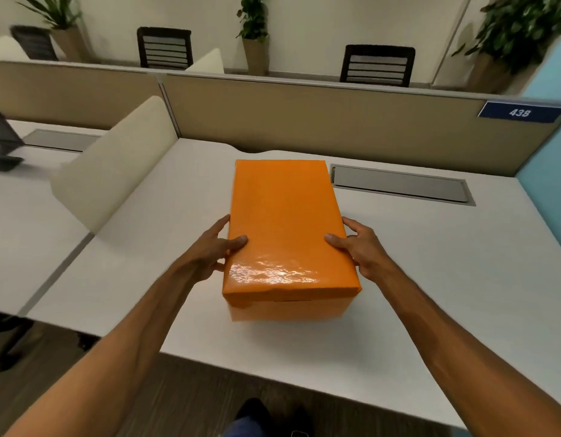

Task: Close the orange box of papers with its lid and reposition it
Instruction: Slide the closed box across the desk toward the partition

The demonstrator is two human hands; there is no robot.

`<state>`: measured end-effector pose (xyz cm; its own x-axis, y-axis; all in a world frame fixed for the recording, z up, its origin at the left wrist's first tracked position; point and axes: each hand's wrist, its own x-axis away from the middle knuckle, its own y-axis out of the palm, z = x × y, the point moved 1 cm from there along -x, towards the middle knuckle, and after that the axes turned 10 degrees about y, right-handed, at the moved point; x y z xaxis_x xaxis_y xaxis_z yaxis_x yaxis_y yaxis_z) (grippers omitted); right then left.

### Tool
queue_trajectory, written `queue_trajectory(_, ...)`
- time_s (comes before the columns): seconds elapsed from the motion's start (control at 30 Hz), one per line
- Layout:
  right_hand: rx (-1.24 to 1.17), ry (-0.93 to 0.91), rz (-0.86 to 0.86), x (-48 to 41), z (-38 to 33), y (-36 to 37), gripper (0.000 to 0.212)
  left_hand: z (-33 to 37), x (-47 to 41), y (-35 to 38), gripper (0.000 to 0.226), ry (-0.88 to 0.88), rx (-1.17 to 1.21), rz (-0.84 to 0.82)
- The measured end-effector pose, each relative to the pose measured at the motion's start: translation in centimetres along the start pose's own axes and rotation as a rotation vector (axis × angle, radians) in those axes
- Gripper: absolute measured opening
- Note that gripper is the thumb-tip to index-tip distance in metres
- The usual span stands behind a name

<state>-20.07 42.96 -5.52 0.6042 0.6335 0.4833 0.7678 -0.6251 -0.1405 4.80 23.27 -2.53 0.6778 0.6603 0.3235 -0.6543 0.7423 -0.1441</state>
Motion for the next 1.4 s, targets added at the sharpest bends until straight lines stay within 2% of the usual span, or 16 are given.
queue_trajectory(0.4, 0.021, -0.043, -0.074, -5.8, -5.7, 9.0, 0.086, 1.8, -4.0, -9.9, 0.079, -0.004, -0.004, 0.084)
queue_trajectory(0.73, -0.041, -0.013, -0.020, -13.4, -11.0, 20.3, 0.094, 2.9, -14.4, -22.8, 0.082, -0.030, -0.057, 0.071)
queue_trajectory(1.0, -0.095, 0.004, 0.017, -19.7, -14.2, 29.2, 0.085, 4.0, -23.0, -32.1, 0.077, -0.064, -0.182, 0.026)
queue_trajectory(1.4, -0.113, 0.008, 0.100, -25.5, -16.5, 35.3, 0.090, 3.8, -31.2, -38.1, 0.067, -0.094, -0.237, 0.068)
